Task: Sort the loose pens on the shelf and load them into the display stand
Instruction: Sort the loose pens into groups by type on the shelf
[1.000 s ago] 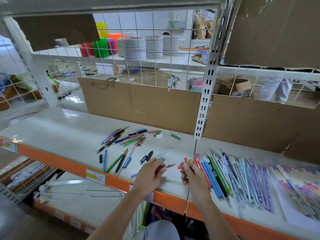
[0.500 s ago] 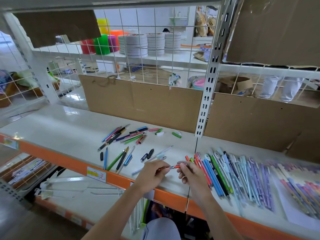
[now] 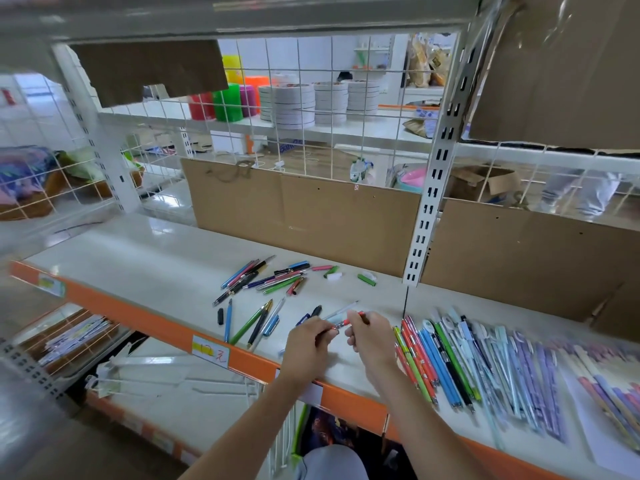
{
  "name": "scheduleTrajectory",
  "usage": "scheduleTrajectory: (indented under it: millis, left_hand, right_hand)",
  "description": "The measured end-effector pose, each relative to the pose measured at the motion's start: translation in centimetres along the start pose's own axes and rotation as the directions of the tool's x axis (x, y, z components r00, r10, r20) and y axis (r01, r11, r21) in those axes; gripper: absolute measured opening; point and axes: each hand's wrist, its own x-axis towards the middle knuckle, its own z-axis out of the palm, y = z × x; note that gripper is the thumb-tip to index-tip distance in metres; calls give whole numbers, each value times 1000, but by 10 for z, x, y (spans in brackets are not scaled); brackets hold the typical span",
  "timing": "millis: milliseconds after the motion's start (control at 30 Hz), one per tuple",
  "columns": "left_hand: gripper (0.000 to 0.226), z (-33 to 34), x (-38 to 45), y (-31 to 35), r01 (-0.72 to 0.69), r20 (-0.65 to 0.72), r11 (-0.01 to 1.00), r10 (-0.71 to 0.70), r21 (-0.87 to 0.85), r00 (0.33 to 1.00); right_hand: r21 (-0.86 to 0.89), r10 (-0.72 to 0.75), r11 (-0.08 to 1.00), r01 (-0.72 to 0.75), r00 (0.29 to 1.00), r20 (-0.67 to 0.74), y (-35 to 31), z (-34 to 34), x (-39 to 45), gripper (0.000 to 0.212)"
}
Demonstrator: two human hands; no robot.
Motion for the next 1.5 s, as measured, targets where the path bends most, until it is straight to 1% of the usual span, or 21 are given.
scheduleTrajectory:
  millis: [100,167,267,333,400,467,533,567,633,733,800,900,1000,1033,1167,1233,1300,1333,1400,1467,1500]
  left_hand:
    - [14,0,-1,3,24,-20,1000,-24,15,1000]
    - [13,-1,0,8,17,12,1000,-17,13,1000]
    - [17,-6,0,7,-12,81,1000,11,13,997]
    - [21,-12,0,1,-16,99,998,10,58,995]
    - [20,-22,5,-10,29,59,987,-39,158,997]
    - [13,-38,12,-23,119,-31,943,-115,311,993]
    - [21,-52,19,-36,217,-96,870,-195,442,976]
    - [25,-58,22,-42,259,-108,828,-237,496,965]
    - [24,-66,26,-50,327,-106,746,-328,580,939]
    - [22,-74,31,-57,385,-84,689,-428,613,900]
    - [20,-77,33,-61,390,-75,678,-444,623,893]
    - [17,-73,36,-58,372,-64,680,-433,632,899]
    - [16,-65,37,-55,377,-65,711,-425,594,903]
    - [15,-63,37,-56,386,-71,730,-423,565,903]
    - [2,-56,31,-64,427,-143,794,-407,432,902]
    - [6,-53,27,-65,432,-192,813,-386,391,902]
    - [5,-51,26,-64,436,-221,822,-379,365,899]
    - [4,-50,27,-65,438,-223,820,-379,367,898]
    - [11,-50,28,-67,420,-209,809,-365,411,907]
    - [11,-50,27,-69,387,-181,795,-342,467,922]
    - [9,-50,26,-69,377,-172,791,-337,481,926]
  right_hand:
    - [45,67,997,-69,997,39,5,11,2,22]
    - [-17,72,997,-70,993,98,9,12,0,22]
    - [-164,-8,986,29,992,123,0,3,3,19]
    - [-301,-77,946,119,986,149,-9,-7,9,16]
    - [-457,-103,866,204,966,236,-15,-18,14,17]
    - [-628,-66,734,260,947,315,-14,-25,15,21]
    - [-750,-31,598,284,943,332,-8,-28,14,17]
    - [-793,-24,535,292,943,331,-5,-29,14,19]
    - [-849,-40,429,309,945,324,-1,-30,13,24]
    - [-882,-97,361,302,953,287,0,-31,12,32]
    - [-883,-107,355,308,951,289,1,-30,14,35]
    - [-869,-102,382,315,949,299,1,-29,22,29]
    - [-856,-144,389,340,940,308,-3,-27,36,22]
    - [-849,-157,410,333,943,293,-6,-26,41,22]
    - [-823,-204,483,300,952,227,-17,-25,79,22]
    - [-827,-226,469,310,947,226,-21,-20,99,21]
    - [-843,-248,434,317,942,226,-23,-13,115,22]
    - [-843,-261,433,319,940,221,-22,-9,121,23]
    - [-848,-256,426,316,941,222,-19,-2,132,26]
    - [-863,-210,407,301,950,232,-16,3,137,27]
    - [-866,-182,415,280,958,222,-14,4,138,27]
